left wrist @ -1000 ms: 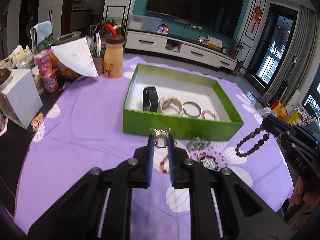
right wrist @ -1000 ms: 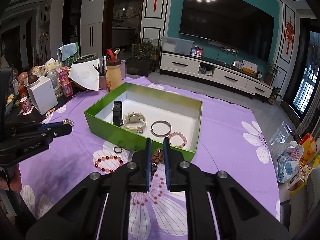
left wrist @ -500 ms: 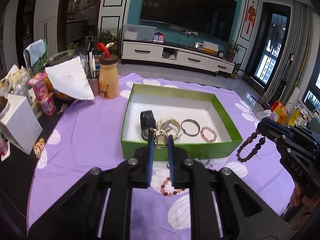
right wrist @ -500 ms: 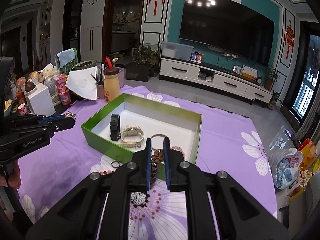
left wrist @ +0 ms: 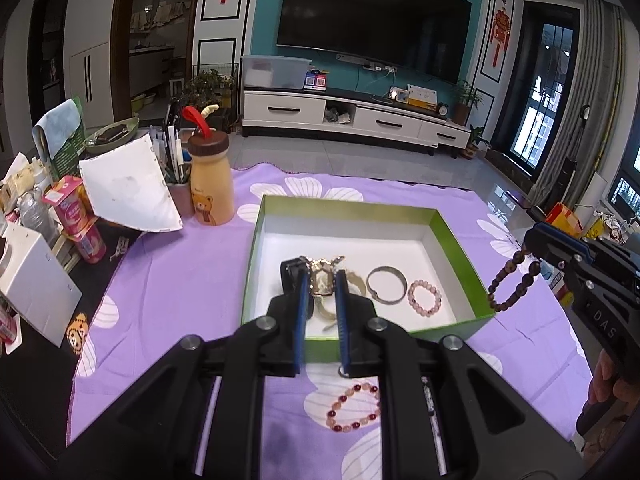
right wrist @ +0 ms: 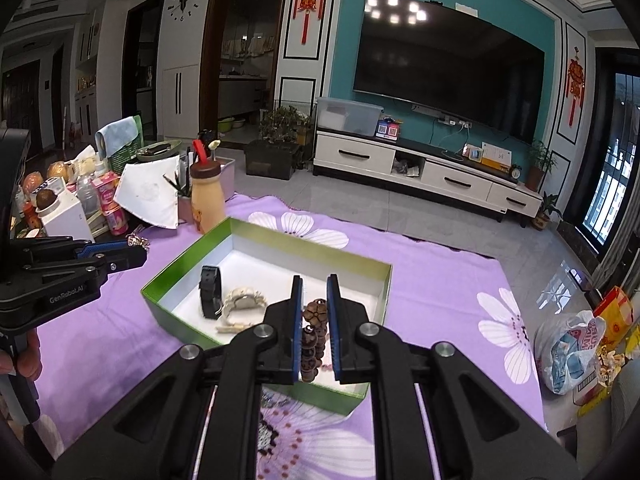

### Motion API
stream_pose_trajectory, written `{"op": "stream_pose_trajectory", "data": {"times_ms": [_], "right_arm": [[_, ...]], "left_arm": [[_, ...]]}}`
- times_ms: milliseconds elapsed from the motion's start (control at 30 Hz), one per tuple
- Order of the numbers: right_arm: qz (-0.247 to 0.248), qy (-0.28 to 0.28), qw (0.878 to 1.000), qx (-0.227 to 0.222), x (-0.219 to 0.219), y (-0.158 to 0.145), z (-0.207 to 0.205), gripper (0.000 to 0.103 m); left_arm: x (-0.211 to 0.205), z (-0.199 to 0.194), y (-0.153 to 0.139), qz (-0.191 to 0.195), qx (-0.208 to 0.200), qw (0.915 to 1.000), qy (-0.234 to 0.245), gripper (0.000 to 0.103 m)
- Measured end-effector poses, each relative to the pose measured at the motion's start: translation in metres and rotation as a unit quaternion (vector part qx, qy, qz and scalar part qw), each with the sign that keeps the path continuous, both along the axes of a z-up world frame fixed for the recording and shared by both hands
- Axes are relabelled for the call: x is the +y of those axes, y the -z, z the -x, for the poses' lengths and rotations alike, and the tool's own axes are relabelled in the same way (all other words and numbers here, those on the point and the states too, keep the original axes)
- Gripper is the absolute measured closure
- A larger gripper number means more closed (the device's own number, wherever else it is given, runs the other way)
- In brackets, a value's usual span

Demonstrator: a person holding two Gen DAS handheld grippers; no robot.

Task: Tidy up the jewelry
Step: 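Carry the silver charm and brown bead bracelet over the green box, then open the left tool over the box while the right tool releases the bead bracelet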

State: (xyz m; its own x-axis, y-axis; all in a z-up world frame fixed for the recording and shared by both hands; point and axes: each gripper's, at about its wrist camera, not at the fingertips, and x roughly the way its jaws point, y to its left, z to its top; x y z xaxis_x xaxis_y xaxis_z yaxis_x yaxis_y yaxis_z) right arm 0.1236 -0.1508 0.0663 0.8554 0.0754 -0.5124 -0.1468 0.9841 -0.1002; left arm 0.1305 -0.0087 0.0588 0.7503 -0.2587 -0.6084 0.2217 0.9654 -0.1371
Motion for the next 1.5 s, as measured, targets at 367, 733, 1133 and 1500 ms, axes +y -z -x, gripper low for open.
{"op": "stream_pose_trajectory", "data": {"times_ms": [367, 733, 1133, 1500], "right_arm": [[-0.01, -0.003, 1.0, 0.002, -0.015, -0.001, -0.039, 0.092], [-0.045, -0.015, 0.998, 0.042, -0.021, 0.014, -0.084, 0.092], [-0.073, -0.024, 0.99, 0.114, -0.017, 0.049, -0.13, 0.092], [-0.062, -0.023, 0.985, 0.162, -0.007, 0.08, -0.147, 0.092]], "left_arm": [[-0.023, -0.037, -0.002, -0.017, 0.002, 0.9998, 0.007, 0.09], [-0.026, -0.09, 0.015, -0.006, 0.048, 0.9988, 0.001, 0.09], [-0.027, -0.137, 0.057, -0.008, 0.121, 0.9925, -0.014, 0.09], [-0.044, -0.158, 0.089, -0.032, 0.168, 0.985, -0.018, 0.09]]}}
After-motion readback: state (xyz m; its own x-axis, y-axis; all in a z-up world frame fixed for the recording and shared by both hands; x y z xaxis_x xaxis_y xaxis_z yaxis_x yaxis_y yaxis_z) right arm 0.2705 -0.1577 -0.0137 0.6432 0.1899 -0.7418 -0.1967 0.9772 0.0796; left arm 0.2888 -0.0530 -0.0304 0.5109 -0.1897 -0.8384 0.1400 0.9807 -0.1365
